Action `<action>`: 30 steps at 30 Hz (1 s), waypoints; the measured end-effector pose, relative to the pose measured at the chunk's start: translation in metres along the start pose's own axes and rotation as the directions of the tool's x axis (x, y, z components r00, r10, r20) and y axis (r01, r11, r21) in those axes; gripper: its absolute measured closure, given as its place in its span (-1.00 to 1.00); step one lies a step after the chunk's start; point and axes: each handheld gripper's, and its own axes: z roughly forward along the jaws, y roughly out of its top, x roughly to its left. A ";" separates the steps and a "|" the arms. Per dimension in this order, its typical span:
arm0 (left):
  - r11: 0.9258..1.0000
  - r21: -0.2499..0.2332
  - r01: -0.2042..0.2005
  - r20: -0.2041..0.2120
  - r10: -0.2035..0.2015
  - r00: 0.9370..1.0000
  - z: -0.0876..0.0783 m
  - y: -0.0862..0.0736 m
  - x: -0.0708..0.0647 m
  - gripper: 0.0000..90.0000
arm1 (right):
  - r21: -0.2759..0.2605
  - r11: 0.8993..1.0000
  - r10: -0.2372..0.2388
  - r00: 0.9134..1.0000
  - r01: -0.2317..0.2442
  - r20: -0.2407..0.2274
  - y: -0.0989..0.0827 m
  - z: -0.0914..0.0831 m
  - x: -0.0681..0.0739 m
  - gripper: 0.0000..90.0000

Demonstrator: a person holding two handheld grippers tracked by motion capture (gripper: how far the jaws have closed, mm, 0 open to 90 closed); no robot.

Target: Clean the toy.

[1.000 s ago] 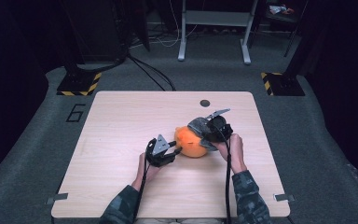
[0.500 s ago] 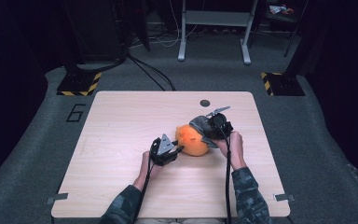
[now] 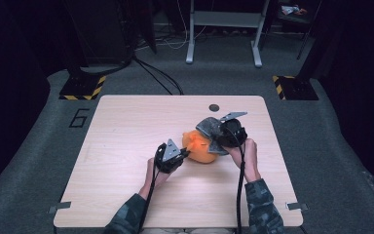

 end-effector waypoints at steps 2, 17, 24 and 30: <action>1.000 -0.002 -0.010 0.005 0.010 1.000 -0.001 0.003 -0.003 0.87 | -0.016 1.000 -0.024 0.999 0.023 -0.027 0.005 -0.005 0.009 0.53; 1.000 -0.016 0.000 -0.007 0.000 1.000 0.003 -0.008 -0.001 0.86 | 0.033 0.998 -0.060 0.998 0.060 -0.015 0.000 0.014 0.022 0.53; 1.000 -0.013 0.019 0.013 -0.019 1.000 0.004 -0.010 0.002 0.86 | 0.062 0.998 -0.012 1.000 0.011 0.008 -0.013 0.018 0.004 0.53; 1.000 -0.014 0.021 0.009 -0.021 1.000 0.004 -0.011 0.003 0.86 | 0.094 0.995 0.024 0.999 -0.026 0.023 -0.025 0.024 -0.012 0.53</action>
